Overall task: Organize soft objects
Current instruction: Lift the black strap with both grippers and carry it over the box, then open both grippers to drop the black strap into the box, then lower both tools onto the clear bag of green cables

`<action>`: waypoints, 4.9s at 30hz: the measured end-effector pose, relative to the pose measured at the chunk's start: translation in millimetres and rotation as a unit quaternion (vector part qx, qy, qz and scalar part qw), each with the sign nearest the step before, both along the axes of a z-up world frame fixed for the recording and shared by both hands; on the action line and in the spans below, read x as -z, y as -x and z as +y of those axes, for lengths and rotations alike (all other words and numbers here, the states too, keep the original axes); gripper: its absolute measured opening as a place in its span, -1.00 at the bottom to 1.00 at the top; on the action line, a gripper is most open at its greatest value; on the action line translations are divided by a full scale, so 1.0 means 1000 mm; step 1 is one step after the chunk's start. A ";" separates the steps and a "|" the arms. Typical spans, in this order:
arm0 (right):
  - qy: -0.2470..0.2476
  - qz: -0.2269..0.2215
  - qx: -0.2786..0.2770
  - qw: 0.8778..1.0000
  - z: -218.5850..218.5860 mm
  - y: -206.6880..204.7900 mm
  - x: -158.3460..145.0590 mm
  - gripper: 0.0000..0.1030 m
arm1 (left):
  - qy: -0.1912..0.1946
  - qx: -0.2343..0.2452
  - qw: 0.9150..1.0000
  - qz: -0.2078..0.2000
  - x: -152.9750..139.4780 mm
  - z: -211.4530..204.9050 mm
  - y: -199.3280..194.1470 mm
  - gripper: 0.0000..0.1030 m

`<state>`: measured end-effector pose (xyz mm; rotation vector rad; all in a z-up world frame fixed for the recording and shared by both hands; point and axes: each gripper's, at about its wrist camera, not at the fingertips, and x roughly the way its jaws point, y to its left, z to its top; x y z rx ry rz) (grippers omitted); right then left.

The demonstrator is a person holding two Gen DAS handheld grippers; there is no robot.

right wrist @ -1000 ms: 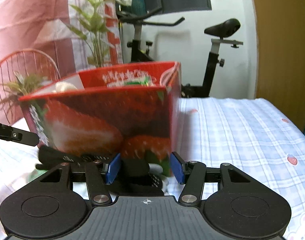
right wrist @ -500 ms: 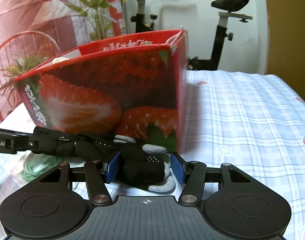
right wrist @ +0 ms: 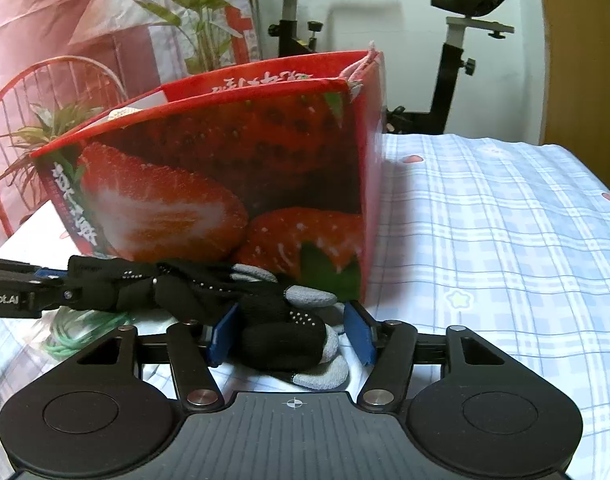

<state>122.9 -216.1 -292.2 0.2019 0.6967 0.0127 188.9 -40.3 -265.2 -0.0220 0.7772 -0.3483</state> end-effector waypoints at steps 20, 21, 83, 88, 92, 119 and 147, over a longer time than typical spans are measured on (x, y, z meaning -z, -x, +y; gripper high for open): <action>0.022 -0.102 -0.048 0.993 0.026 0.051 -0.041 -0.74 | 0.019 0.012 0.997 -0.075 -0.050 0.024 0.052 -0.67; 0.023 -0.109 -0.049 0.993 0.027 0.054 -0.046 -0.74 | 0.026 0.010 0.996 -0.081 -0.055 0.028 0.053 -0.67; 0.111 -0.101 0.037 0.988 0.051 -0.075 -0.120 0.09 | 0.036 -0.030 0.992 -0.120 -0.112 0.067 -0.042 0.02; 0.092 -0.142 0.038 0.985 0.052 -0.037 -0.127 0.14 | 0.051 -0.032 0.991 -0.119 -0.105 0.083 -0.002 0.02; 0.081 -0.159 0.037 0.983 0.054 -0.009 -0.125 0.14 | 0.058 -0.029 0.994 -0.089 -0.083 0.094 0.018 0.02; -0.014 0.006 0.033 0.999 0.076 0.025 -0.007 0.38 | 0.075 0.029 0.995 0.056 0.016 0.060 -0.003 -0.25; 0.000 -0.001 0.008 1.000 0.076 0.047 -0.003 0.55 | 0.097 0.031 0.994 0.049 0.024 0.053 0.036 -0.26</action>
